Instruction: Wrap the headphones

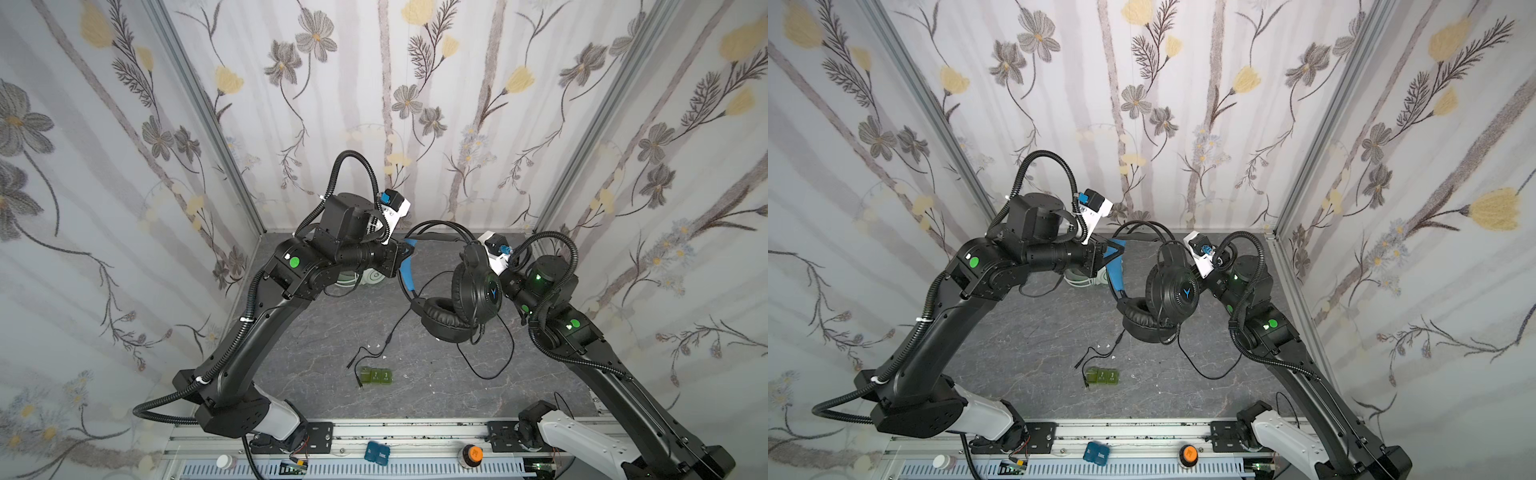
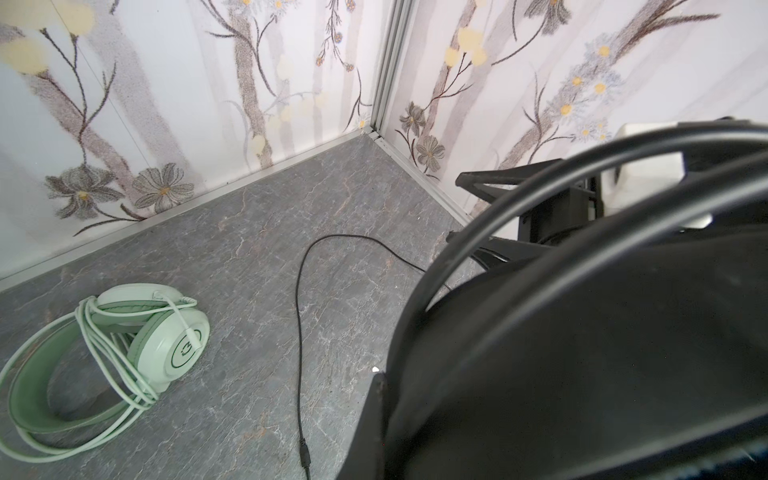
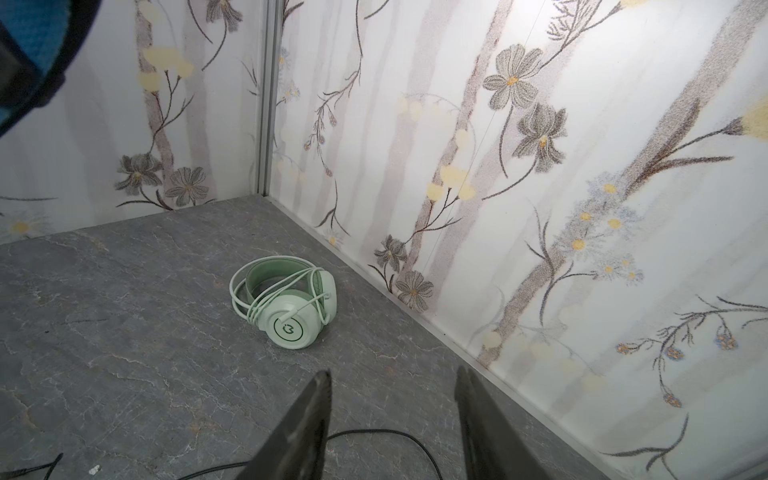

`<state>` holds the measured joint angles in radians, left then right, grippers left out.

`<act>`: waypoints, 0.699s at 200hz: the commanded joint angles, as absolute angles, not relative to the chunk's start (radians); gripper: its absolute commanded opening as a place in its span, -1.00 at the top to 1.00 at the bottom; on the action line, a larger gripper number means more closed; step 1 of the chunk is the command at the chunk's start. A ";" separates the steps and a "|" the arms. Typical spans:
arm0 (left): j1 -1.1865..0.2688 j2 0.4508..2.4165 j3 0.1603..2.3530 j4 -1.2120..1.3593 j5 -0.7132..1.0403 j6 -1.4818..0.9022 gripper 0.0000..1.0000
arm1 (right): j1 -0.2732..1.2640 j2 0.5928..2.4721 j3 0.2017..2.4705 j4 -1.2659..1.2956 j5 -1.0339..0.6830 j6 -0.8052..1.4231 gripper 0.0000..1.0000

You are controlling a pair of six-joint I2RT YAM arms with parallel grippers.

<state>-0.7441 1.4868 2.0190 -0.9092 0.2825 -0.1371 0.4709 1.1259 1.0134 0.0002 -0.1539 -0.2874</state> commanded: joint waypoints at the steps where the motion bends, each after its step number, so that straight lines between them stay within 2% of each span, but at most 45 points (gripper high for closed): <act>1: -0.738 1.493 2.044 -0.794 0.333 -0.204 1.00 | 0.467 1.132 0.991 0.106 -0.180 -0.222 0.01; 44: -0.730 1.524 2.092 -0.730 0.324 -0.299 1.00 | 0.463 1.139 0.930 0.174 -0.171 -0.168 0.27; 93: -0.721 1.552 2.114 -0.649 0.266 -0.439 1.00 | 0.462 1.140 0.850 0.258 -0.187 -0.097 0.14; 140: -0.723 1.536 2.034 -0.521 0.238 -0.523 1.00 | 0.463 1.147 0.815 0.293 -0.200 -0.063 0.09</act>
<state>-0.7227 1.5539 2.0712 -0.6888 0.2626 -0.4236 0.4625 1.1419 0.8303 0.2226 -0.1772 -0.1040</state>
